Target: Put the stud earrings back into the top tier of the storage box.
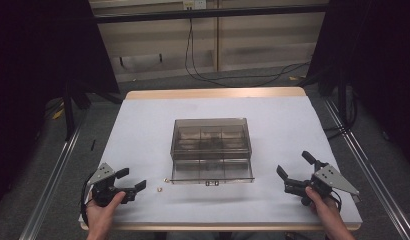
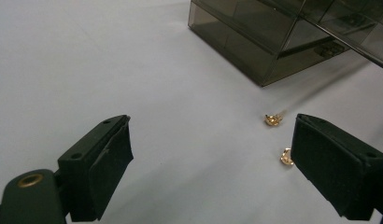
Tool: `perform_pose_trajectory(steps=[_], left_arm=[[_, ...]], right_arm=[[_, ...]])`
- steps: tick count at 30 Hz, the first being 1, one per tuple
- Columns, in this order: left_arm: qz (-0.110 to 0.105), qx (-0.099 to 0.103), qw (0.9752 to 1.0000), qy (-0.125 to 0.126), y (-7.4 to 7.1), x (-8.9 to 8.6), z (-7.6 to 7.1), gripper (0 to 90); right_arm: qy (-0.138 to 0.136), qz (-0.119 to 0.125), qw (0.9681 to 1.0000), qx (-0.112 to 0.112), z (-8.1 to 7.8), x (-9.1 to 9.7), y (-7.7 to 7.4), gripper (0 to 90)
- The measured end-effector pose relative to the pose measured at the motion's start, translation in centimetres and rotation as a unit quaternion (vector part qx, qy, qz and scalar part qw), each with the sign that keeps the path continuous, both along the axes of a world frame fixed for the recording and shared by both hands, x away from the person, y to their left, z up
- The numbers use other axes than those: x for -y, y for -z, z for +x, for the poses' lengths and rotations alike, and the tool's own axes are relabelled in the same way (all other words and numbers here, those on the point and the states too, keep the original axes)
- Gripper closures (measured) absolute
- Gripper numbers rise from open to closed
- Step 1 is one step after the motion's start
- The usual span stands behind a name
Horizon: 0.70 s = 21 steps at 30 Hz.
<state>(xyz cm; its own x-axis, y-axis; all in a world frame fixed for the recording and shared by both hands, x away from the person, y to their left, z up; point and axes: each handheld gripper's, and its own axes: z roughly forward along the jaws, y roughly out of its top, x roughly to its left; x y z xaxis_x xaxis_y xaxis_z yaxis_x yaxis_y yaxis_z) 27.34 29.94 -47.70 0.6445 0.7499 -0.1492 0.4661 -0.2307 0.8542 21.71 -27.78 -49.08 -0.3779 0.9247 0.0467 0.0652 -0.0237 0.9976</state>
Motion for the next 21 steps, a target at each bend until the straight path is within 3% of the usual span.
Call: perform_pose_trajectory(steps=[2,4,9,15,21], left_arm=[[-0.001,0.000,1.0000,-0.001,0.0,0.0,0.0,12.6],[0.020,0.006,0.9998,-0.008,-0.1,0.1,-0.1,9.5],[0.015,0.001,0.9999,0.006,-0.3,0.7,0.0,8.3],[0.033,-0.006,0.9988,0.037,-1.0,1.4,0.0,12.5],[0.064,-0.024,0.9946,0.078,-1.8,2.7,0.6,19.5]], right_arm=[[-0.001,0.000,1.0000,0.001,0.0,0.0,0.0,0.0],[0.000,0.000,1.0000,0.001,0.0,0.0,0.0,0.0],[0.000,0.000,1.0000,0.001,0.0,0.0,0.0,0.0],[-0.001,0.001,1.0000,0.001,0.0,0.0,0.0,0.0],[0.000,0.000,1.0000,0.001,0.0,0.0,0.0,0.0]])
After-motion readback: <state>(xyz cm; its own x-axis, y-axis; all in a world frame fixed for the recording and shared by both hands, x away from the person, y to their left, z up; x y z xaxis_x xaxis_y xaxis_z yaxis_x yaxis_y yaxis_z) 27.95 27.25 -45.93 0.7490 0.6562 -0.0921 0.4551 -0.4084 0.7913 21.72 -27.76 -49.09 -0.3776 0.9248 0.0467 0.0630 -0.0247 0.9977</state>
